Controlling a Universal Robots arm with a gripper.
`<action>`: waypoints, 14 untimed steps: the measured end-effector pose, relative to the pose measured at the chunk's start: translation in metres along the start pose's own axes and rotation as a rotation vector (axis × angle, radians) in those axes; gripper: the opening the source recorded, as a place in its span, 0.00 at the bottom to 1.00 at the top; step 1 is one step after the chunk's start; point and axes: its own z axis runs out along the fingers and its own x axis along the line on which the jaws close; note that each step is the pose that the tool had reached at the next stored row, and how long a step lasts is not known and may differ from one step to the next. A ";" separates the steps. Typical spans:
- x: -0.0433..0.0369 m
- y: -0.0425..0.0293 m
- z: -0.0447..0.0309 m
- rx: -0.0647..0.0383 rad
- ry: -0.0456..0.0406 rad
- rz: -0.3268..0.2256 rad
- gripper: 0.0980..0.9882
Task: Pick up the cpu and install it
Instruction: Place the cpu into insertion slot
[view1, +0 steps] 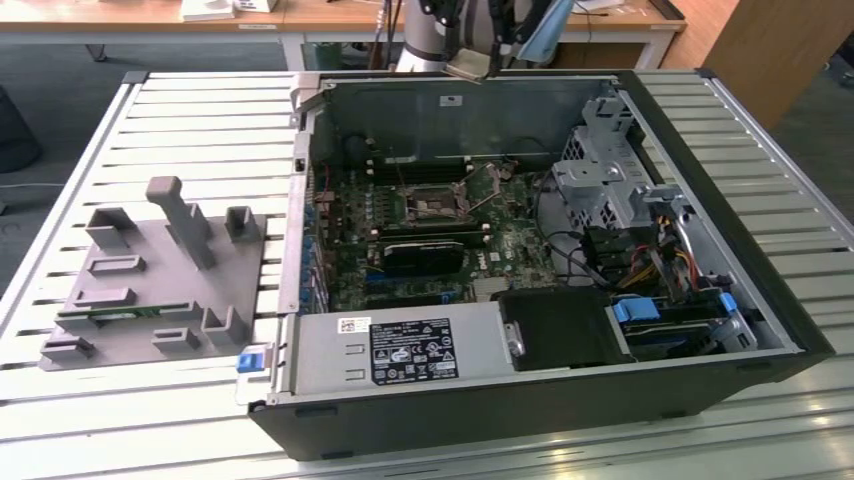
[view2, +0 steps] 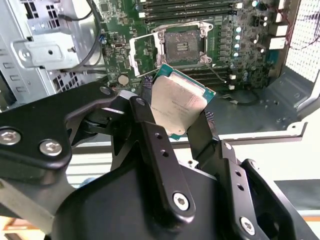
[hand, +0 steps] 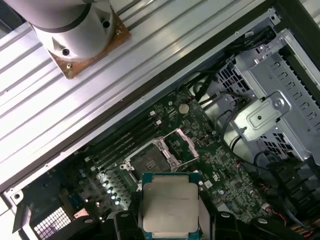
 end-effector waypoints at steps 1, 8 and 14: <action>0.0000 0.0000 0.0002 0.000 -0.0007 0.014 0.49; 0.0001 0.0000 0.0012 0.000 -0.0069 0.132 0.49; 0.0001 0.0000 0.0017 0.001 -0.0119 0.227 0.49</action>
